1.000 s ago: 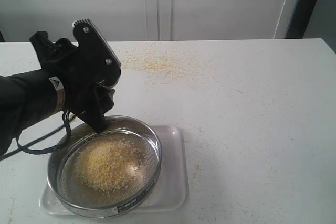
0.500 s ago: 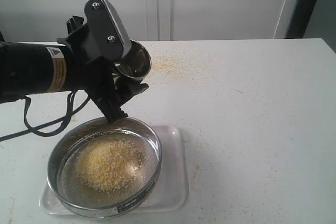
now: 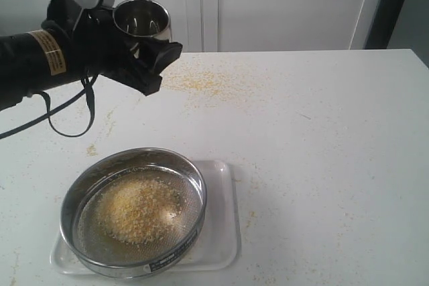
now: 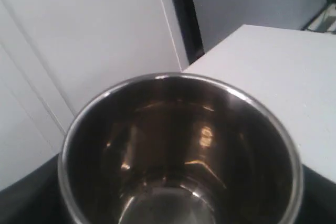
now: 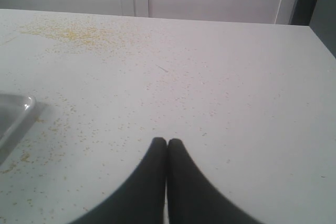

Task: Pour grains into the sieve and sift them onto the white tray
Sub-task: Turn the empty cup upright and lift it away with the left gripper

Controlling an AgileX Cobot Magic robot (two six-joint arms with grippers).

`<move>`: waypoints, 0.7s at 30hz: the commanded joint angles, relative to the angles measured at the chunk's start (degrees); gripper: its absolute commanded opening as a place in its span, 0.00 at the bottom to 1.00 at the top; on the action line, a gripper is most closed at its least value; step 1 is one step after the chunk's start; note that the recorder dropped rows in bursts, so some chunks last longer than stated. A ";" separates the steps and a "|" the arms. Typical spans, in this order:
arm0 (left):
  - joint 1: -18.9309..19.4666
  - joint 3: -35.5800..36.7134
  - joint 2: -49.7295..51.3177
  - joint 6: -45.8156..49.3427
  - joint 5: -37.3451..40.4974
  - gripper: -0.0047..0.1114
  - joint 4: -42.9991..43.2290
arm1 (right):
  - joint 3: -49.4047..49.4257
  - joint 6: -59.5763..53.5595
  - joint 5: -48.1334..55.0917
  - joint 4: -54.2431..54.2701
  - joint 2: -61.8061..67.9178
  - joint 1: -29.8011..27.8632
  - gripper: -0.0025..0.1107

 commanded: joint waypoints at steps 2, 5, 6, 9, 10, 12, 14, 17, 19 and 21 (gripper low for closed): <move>2.77 -0.61 5.38 1.16 -13.15 0.04 -6.62 | 0.32 -0.01 -0.56 -0.13 -0.33 -0.46 0.02; 2.77 -1.23 9.05 2.93 -15.81 0.04 -7.47 | 0.32 -0.01 -0.56 -0.13 -0.33 -0.46 0.02; 2.77 -1.89 10.42 3.26 -15.81 0.04 -7.05 | 0.32 -0.01 -0.56 -0.13 -0.33 -0.46 0.02; 2.77 -4.36 14.49 1.85 -15.81 0.04 -5.70 | 0.32 -0.01 -0.56 -0.13 -0.33 -0.46 0.02; 2.77 -5.15 15.94 1.24 -15.81 0.04 -5.70 | 0.32 -0.01 -0.56 -0.13 -0.33 -0.46 0.02; 2.77 -7.34 18.71 -1.03 -15.81 0.04 -4.67 | 0.32 -0.01 -0.56 -0.13 -0.33 -0.46 0.02; 2.77 -9.47 21.15 -2.50 -16.52 0.04 -3.04 | 0.32 -0.01 -0.56 -0.13 -0.33 -0.46 0.02; 2.66 -11.96 24.73 -3.37 -19.12 0.04 -1.58 | 0.32 -0.01 -0.56 -0.13 -0.33 -0.46 0.02; 2.58 -13.64 27.39 -5.29 -20.84 0.04 -0.35 | 0.32 -0.01 -0.56 -0.13 -0.33 -0.46 0.02; 2.16 -15.49 29.93 -6.72 -21.73 0.04 0.11 | 0.32 -0.01 -0.56 -0.13 -0.33 -0.46 0.02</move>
